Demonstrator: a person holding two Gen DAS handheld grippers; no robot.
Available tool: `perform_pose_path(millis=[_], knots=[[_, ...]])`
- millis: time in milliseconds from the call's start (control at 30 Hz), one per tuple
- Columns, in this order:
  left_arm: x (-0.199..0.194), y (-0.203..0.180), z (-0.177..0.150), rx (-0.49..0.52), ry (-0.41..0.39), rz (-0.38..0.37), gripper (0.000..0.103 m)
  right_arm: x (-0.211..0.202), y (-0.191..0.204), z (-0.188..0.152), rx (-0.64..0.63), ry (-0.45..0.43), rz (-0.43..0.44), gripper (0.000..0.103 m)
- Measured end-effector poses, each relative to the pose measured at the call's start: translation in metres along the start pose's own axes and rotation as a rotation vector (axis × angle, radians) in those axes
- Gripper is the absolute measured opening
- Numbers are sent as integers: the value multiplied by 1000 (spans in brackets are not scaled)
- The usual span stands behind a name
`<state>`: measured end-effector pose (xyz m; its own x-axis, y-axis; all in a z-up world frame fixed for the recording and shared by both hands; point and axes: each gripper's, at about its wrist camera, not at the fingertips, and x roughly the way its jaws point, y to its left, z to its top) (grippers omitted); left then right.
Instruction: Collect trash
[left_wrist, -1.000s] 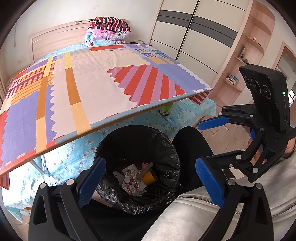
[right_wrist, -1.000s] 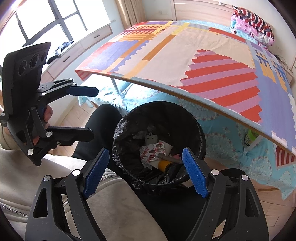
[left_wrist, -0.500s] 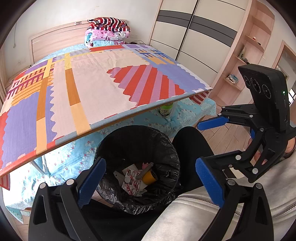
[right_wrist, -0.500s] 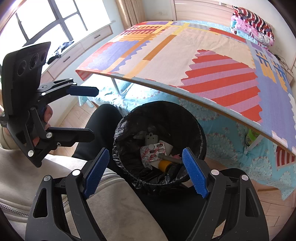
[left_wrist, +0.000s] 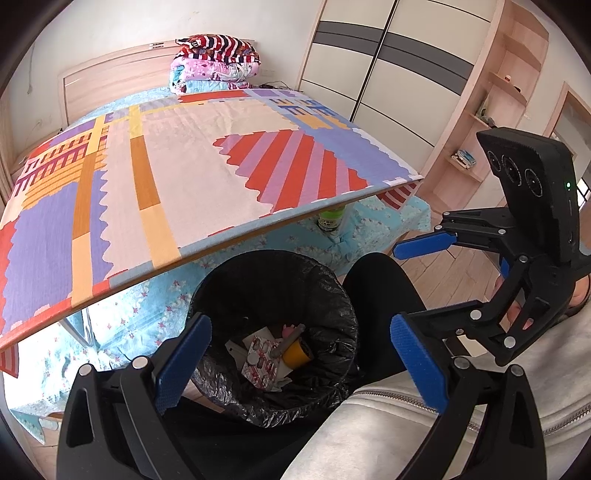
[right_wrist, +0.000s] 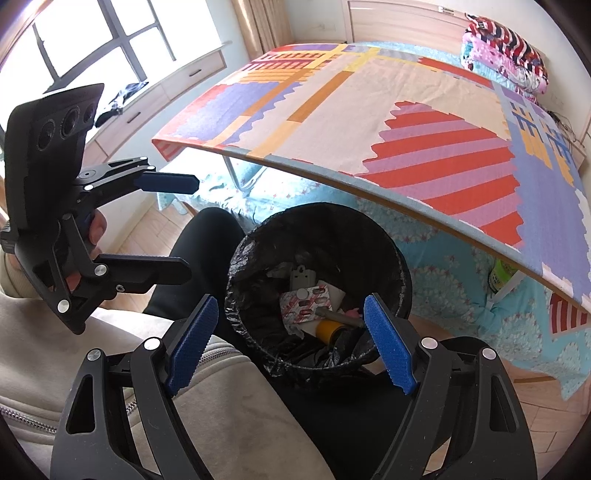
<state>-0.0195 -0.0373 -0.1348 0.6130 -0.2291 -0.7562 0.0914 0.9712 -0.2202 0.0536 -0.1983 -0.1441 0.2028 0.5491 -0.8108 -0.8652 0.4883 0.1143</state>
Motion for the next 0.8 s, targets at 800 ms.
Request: perform_pose_path(millis=[800], knots=[[-4, -2, 0, 4, -13, 12, 94, -2, -3, -1, 7, -7, -10, 81]])
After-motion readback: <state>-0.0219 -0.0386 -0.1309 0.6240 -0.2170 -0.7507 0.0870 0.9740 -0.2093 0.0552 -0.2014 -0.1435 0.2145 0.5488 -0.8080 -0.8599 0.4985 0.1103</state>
